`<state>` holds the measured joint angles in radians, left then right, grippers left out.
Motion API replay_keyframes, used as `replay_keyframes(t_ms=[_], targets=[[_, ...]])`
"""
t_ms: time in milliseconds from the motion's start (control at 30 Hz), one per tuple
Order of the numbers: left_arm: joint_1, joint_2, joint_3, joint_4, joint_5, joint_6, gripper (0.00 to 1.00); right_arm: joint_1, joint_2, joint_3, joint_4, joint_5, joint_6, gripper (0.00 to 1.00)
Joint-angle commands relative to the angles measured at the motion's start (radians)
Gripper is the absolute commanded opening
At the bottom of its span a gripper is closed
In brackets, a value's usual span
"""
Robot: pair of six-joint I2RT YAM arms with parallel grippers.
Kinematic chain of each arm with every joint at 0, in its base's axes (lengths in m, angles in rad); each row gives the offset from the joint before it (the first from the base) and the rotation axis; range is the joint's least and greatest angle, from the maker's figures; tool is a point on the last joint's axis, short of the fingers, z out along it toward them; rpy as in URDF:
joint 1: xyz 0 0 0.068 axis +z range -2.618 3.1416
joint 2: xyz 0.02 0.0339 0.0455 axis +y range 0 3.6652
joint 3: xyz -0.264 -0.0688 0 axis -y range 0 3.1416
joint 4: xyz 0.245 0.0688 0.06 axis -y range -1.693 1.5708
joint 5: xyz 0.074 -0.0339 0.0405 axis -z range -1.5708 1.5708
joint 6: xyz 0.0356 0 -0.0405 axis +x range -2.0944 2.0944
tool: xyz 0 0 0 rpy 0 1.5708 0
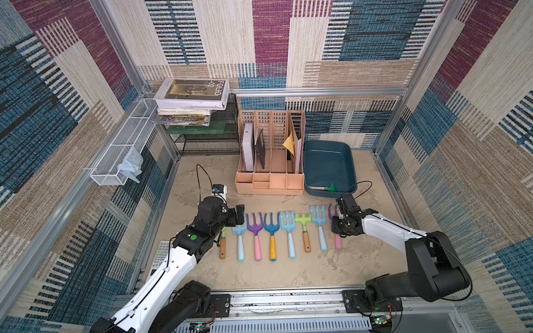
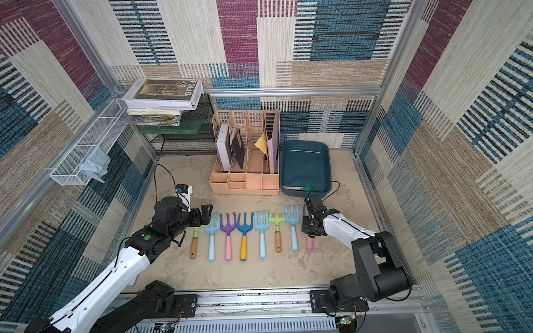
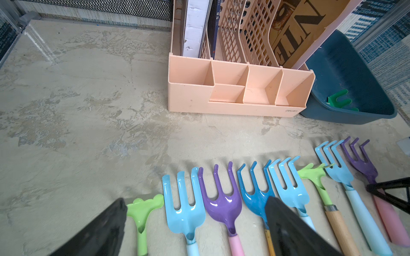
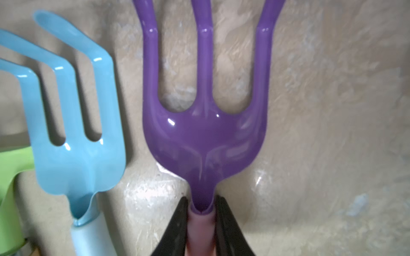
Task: Take the hand rake out of the storage box
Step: Place the rake at the center of the board.
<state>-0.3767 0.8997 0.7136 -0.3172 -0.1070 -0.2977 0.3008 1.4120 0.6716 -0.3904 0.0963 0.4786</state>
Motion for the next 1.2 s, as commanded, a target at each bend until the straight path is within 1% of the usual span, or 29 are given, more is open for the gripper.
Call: replay_keyframes(t_ms=[0, 67, 200, 367, 433, 500, 567, 700, 833, 867, 900, 933, 967, 1033, 1067, 1100, 1167], targets=[[0.001, -0.004, 0.000, 0.010, -0.007, 0.002, 0.99, -0.002, -0.010, -0.011, 0.007, -0.021, -0.016, 0.21], [0.001, -0.004, -0.001, 0.009, -0.008, 0.003, 0.99, -0.006, -0.010, -0.013, 0.012, -0.035, -0.028, 0.21], [0.001, -0.004, -0.001, 0.011, -0.006, 0.003, 0.99, -0.010, 0.000, 0.009, -0.006, -0.054, -0.073, 0.15], [0.001, -0.004, -0.001, 0.011, -0.008, 0.003, 0.99, -0.024, 0.006, 0.058, -0.060, -0.028, -0.157, 0.11], [0.001, -0.006, -0.003, 0.010, -0.008, 0.005, 0.99, -0.041, 0.004, 0.061, -0.058, -0.054, -0.172, 0.10], [0.001, -0.008, -0.004, 0.010, -0.010, 0.004, 0.99, -0.050, 0.010, 0.059, -0.044, -0.107, -0.195, 0.10], [0.002, -0.010, -0.006, 0.013, -0.009, 0.004, 0.99, -0.049, 0.030, 0.064, -0.050, -0.104, -0.190, 0.10], [0.001, -0.010, -0.005, 0.012, -0.009, 0.005, 0.99, -0.042, 0.073, 0.063, -0.044, -0.136, -0.196, 0.11], [0.002, -0.011, -0.006, 0.012, -0.011, 0.004, 0.99, -0.035, 0.090, 0.068, -0.052, -0.113, -0.184, 0.11], [0.003, -0.010, -0.005, 0.012, -0.012, 0.005, 0.99, -0.035, 0.088, 0.068, -0.054, -0.105, -0.181, 0.13], [0.002, -0.010, -0.006, 0.013, -0.011, 0.005, 0.99, -0.035, 0.085, 0.069, -0.057, -0.100, -0.177, 0.16], [0.003, -0.010, -0.006, 0.013, -0.011, 0.005, 0.99, -0.034, 0.081, 0.068, -0.060, -0.099, -0.176, 0.23], [0.002, -0.010, -0.006, 0.013, -0.011, 0.005, 0.99, -0.034, 0.077, 0.072, -0.063, -0.099, -0.176, 0.36], [0.003, -0.009, -0.006, 0.013, -0.010, 0.004, 0.99, -0.034, 0.072, 0.080, -0.076, -0.100, -0.176, 0.49], [0.002, -0.009, -0.005, 0.013, -0.009, 0.005, 0.99, -0.034, 0.068, 0.090, -0.089, -0.093, -0.173, 0.59], [0.003, -0.008, -0.005, 0.013, -0.010, 0.006, 0.99, -0.034, 0.065, 0.102, -0.102, -0.081, -0.169, 0.62], [0.004, -0.007, -0.006, 0.015, -0.010, 0.005, 0.99, -0.035, 0.052, 0.147, -0.142, -0.061, -0.158, 0.63]])
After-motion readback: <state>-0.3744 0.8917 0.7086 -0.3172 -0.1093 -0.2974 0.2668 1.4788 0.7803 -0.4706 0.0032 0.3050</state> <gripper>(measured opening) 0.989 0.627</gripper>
